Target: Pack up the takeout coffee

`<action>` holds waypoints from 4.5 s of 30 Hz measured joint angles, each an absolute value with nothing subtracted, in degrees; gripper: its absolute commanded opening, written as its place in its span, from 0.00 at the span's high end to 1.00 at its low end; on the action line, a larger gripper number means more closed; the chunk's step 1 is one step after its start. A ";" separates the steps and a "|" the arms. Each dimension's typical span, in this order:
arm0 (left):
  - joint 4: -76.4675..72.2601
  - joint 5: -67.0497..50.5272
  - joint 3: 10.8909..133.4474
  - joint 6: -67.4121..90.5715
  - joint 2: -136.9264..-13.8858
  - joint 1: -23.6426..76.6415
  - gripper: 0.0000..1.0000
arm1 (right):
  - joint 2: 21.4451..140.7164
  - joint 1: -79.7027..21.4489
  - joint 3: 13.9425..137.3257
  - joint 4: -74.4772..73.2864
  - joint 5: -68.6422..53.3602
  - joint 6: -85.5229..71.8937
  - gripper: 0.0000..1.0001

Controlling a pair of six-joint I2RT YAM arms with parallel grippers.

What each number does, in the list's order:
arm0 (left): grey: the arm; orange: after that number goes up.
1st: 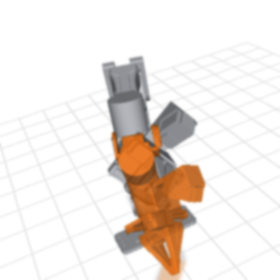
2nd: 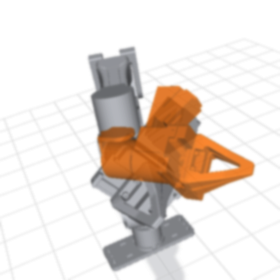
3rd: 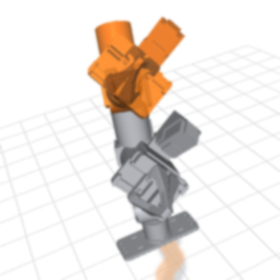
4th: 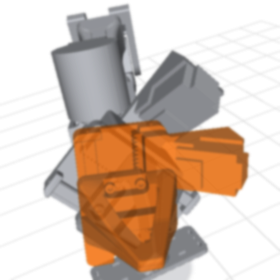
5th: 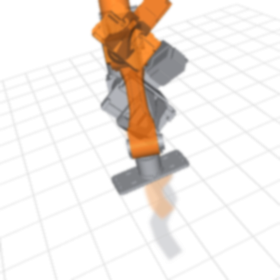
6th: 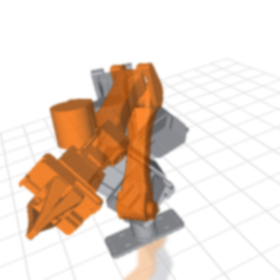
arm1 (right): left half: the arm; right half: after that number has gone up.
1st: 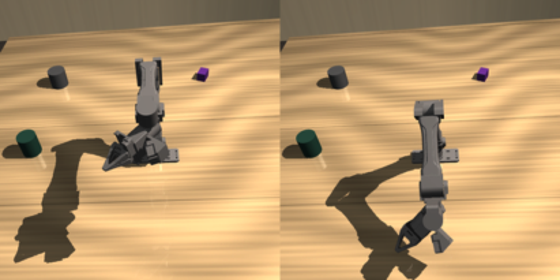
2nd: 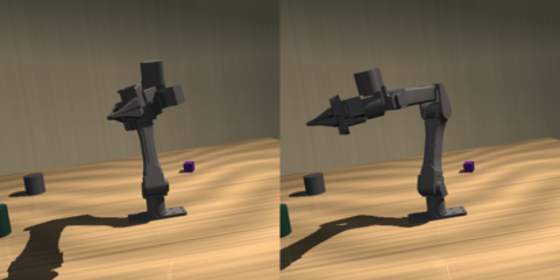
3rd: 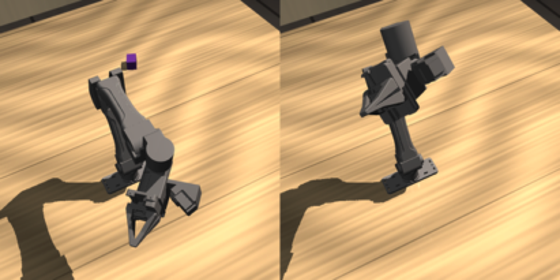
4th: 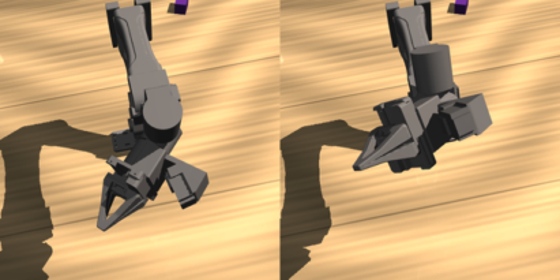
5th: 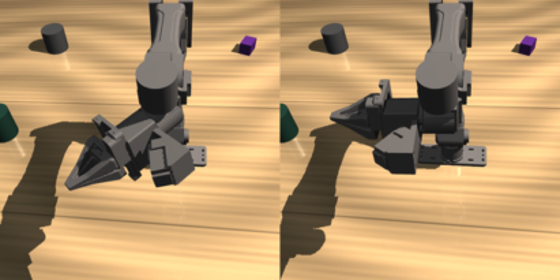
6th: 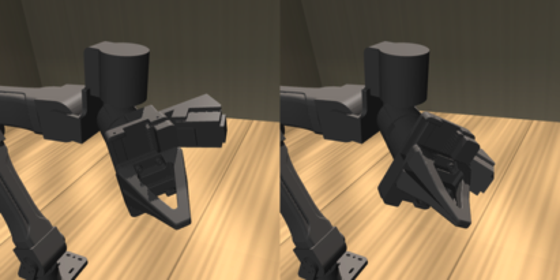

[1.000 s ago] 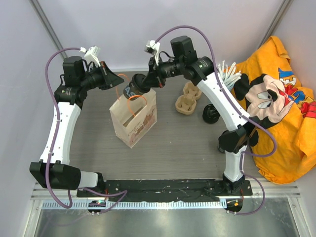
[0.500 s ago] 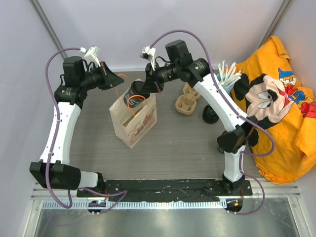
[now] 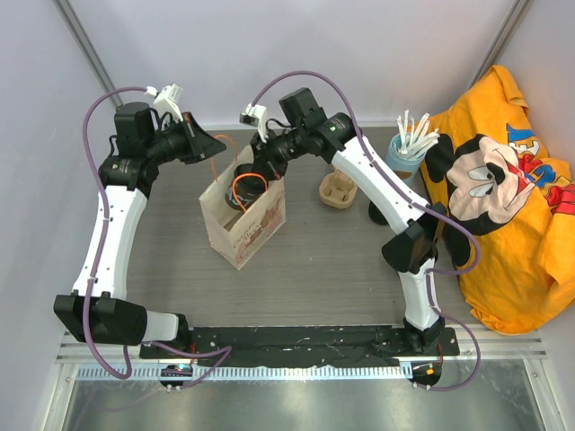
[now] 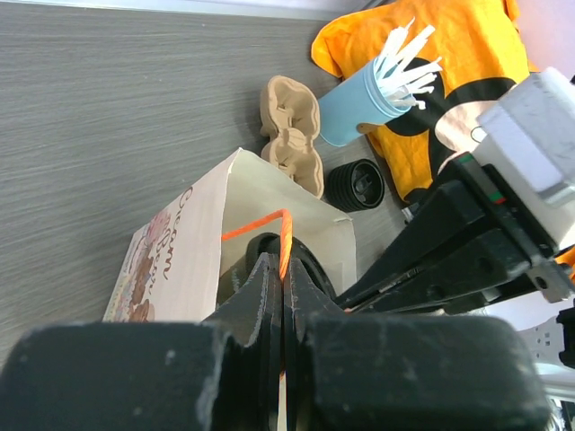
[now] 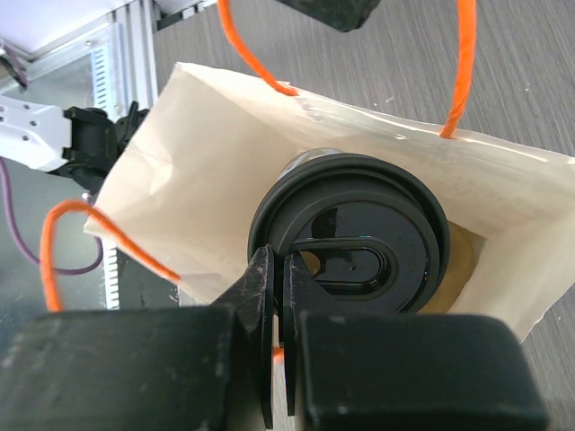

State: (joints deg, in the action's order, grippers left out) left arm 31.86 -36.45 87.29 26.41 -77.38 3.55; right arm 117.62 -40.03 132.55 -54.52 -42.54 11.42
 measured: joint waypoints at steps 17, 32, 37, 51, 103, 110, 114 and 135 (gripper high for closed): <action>31.86 -37.47 87.29 26.55 -76.20 3.55 0.98 | 120.38 -43.22 133.60 -54.43 -29.76 11.44 0.99; 32.16 -35.97 87.07 26.24 -76.20 3.51 0.99 | 121.14 -47.51 132.46 -54.06 -25.41 14.81 0.99; 32.49 -35.53 87.02 25.50 -76.20 3.11 0.99 | 121.14 -47.31 129.16 -53.98 -24.88 19.94 0.99; 32.49 -35.94 86.15 25.21 -76.20 2.39 0.99 | 122.69 -45.47 131.09 -59.64 -26.61 38.74 0.99; 32.08 -43.72 85.27 22.17 -78.54 2.28 0.95 | 128.42 -47.92 138.56 -69.71 -19.51 58.43 0.99; 32.10 -43.57 85.27 22.06 -78.63 2.28 0.95 | 128.97 -48.05 138.56 -70.37 -18.90 58.50 0.99; 32.10 -43.57 85.27 22.06 -78.63 2.28 0.95 | 129.25 -48.05 138.56 -70.46 -18.72 58.59 0.99; 32.49 -43.59 86.11 22.09 -79.18 2.28 0.95 | 130.80 -48.31 138.56 -73.65 -17.65 60.14 0.99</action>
State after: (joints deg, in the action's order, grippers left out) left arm 32.49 -43.59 86.11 22.09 -79.18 2.28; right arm 130.80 -48.31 138.56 -73.65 -17.65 60.14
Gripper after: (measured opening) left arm 0.054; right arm 0.042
